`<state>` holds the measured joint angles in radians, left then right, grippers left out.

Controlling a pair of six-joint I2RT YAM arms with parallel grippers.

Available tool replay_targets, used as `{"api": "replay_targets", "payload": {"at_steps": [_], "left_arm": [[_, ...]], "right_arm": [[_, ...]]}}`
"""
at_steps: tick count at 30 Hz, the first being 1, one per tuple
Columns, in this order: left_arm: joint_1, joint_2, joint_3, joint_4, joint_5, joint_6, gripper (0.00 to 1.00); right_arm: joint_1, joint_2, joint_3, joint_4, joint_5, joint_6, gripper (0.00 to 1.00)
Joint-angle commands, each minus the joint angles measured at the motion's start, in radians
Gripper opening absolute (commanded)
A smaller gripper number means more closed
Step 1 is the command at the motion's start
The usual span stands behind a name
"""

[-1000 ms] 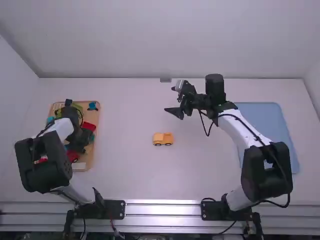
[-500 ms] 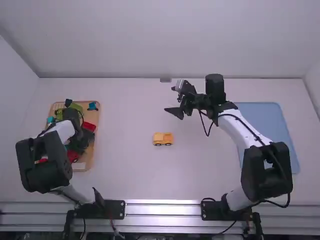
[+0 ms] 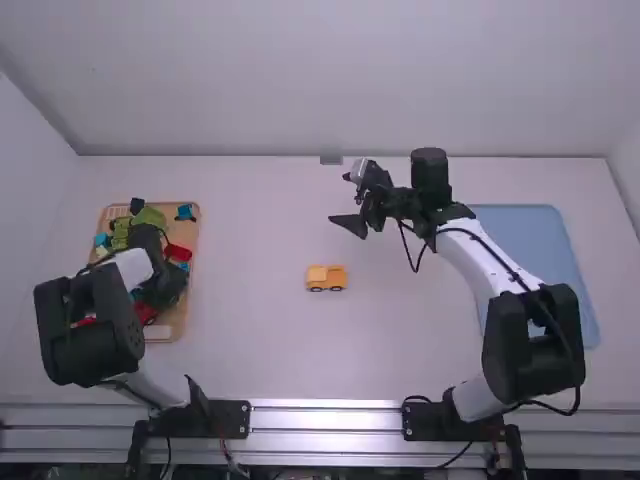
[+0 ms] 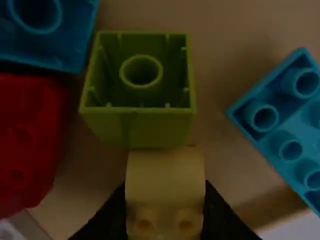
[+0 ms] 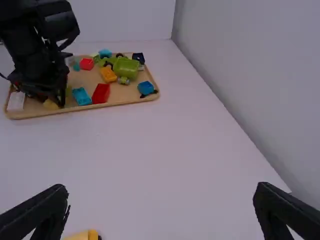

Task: Assemble lego blocks to make yellow taxi

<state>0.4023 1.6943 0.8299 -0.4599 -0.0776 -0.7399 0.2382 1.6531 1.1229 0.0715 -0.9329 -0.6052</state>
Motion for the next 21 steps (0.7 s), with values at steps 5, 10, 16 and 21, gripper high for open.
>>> {"api": "replay_targets", "payload": {"at_steps": [5, 10, 16, 21], "left_arm": [[-0.006, -0.003, 0.193, -0.193, 0.072, 0.015, 0.02], [-0.061, -0.040, 0.278, -0.269, 0.103, 0.016, 0.02], [-0.222, -0.116, 0.278, -0.215, 0.090, 0.087, 0.02], [-0.403, -0.137, 0.278, -0.085, 0.157, 0.296, 0.24]], "right_arm": [[-0.011, 0.006, 0.009, 0.027, -0.013, 0.006, 0.99], [-0.017, -0.007, 0.009, 0.064, -0.022, 0.005, 0.99], [-0.022, -0.039, 0.009, 0.084, -0.099, 0.093, 0.99], [-0.066, -0.093, 0.009, 0.044, -0.123, 0.185, 0.99]]}}
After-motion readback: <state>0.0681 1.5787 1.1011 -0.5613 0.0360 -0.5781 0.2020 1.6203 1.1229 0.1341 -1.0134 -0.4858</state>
